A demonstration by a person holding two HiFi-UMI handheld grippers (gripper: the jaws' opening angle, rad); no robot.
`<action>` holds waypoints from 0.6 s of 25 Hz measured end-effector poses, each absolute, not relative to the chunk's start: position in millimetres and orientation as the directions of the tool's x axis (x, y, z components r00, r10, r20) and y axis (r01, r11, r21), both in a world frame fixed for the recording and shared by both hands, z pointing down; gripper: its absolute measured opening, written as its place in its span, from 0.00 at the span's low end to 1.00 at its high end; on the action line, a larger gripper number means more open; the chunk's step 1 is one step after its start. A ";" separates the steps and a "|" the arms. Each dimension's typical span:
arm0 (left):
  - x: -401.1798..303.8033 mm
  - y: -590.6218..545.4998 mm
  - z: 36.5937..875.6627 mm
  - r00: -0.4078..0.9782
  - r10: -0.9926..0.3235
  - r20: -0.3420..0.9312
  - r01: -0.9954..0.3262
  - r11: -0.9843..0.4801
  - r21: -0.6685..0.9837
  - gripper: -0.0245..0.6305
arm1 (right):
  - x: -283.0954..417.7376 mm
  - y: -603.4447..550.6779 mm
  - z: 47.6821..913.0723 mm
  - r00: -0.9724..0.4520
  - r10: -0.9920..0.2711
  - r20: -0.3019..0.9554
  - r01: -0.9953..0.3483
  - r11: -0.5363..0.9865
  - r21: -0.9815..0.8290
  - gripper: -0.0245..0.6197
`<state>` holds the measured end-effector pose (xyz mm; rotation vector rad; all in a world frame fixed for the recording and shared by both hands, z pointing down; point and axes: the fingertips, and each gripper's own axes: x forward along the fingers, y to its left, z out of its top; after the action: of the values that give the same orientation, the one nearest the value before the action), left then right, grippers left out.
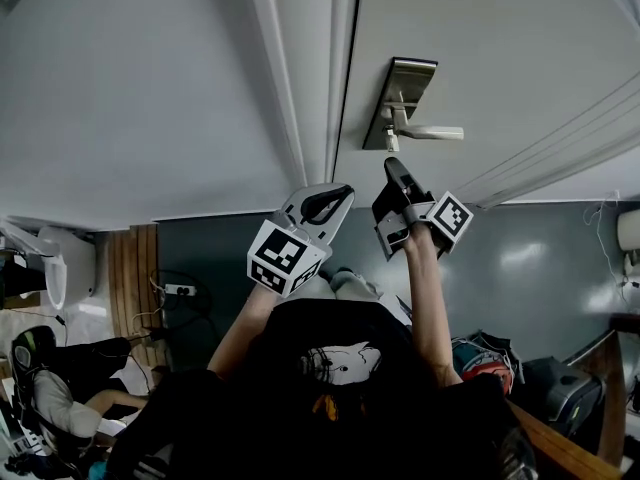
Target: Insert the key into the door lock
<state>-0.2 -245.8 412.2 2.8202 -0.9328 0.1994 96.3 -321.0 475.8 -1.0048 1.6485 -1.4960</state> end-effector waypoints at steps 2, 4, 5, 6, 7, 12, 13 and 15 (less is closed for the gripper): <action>-2.6 -242.5 410.2 0.800 -0.573 0.178 -0.596 -0.794 0.120 0.06 | 91.2 -311.7 472.0 -0.481 -0.876 0.027 -0.139 0.046 -0.989 0.08; -5.0 -239.7 408.4 0.803 -0.568 0.179 -0.591 -0.797 0.123 0.06 | 85.7 -302.8 467.3 -0.495 -0.868 0.039 -0.178 0.057 -0.982 0.08; -6.1 -238.1 407.8 0.805 -0.565 0.180 -0.588 -0.799 0.125 0.06 | 82.8 -298.1 464.4 -0.501 -0.864 0.045 -0.198 0.065 -0.978 0.08; -7.1 -236.2 407.4 0.808 -0.561 0.181 -0.585 -0.801 0.128 0.06 | 79.8 -293.2 461.6 -0.508 -0.860 0.050 -0.221 0.074 -0.972 0.09; -8.2 -234.5 407.5 0.810 -0.558 0.182 -0.582 -0.803 0.131 0.06 | 76.9 -288.5 459.1 -0.514 -0.856 0.056 -0.247 0.085 -0.965 0.09; -14.9 -226.0 412.1 0.820 -0.540 0.191 -0.568 -0.810 0.145 0.06 | 63.7 -268.3 451.4 -0.523 -0.849 0.080 -0.343 0.123 -0.931 0.11; -16.4 -223.7 413.3 0.822 -0.537 0.191 -0.565 -0.811 0.150 0.06 | 61.3 -264.0 451.3 -0.522 -0.849 0.084 -0.349 0.123 -0.929 0.11; -17.2 -220.0 415.9 0.827 -0.529 0.190 -0.558 -0.814 0.162 0.06 | 58.7 -256.1 452.8 -0.520 -0.849 0.098 -0.363 0.115 -0.925 0.11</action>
<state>-17.2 -220.0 415.9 2.7986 -0.8421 0.2004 58.7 -256.1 452.8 -1.1726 1.9380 -1.3943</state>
